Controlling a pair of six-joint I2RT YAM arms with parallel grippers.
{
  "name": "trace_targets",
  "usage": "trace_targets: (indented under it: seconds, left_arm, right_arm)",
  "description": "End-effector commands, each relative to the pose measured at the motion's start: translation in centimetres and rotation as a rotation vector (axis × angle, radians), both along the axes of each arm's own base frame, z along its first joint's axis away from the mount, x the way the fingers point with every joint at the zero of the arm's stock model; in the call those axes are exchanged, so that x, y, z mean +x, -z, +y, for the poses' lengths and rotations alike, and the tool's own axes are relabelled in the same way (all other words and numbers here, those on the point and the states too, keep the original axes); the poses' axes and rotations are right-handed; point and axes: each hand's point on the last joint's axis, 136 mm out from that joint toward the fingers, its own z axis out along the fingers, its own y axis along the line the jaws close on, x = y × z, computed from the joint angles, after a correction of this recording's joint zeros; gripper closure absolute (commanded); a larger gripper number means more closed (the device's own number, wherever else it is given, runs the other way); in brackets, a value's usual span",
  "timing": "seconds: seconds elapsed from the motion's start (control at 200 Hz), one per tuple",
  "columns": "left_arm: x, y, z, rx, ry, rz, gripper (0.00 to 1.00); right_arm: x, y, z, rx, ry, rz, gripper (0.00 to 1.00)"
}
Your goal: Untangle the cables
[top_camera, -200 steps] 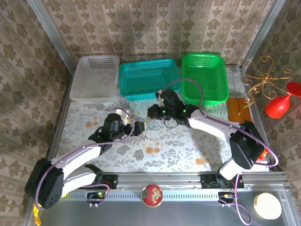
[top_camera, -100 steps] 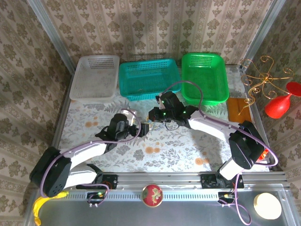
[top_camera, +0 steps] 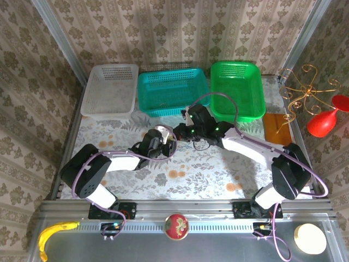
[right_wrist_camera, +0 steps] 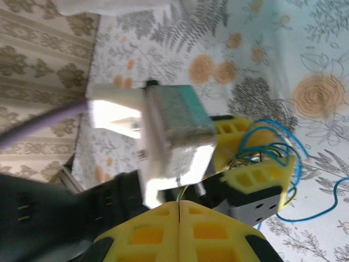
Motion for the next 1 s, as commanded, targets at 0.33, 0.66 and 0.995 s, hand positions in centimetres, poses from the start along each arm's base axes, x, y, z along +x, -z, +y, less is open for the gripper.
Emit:
trace_targets:
  seconds: [0.33,0.66,0.995]
  left_arm:
    - [-0.9,1.4,1.1,-0.043,-0.046,0.009,0.76]
    - [-1.2,1.4,1.1,-0.056,-0.042,0.016,0.76]
    - [-1.1,-4.8,0.0,-0.162,-0.019,-0.004,0.24]
  right_arm:
    - [2.2,-17.9,-6.6,0.281,0.165,-0.255,1.00]
    - [2.5,-24.0,-10.9,0.339,0.261,-0.381,1.00]
    - [5.4,-21.7,-12.9,0.218,0.357,-0.426,1.00]
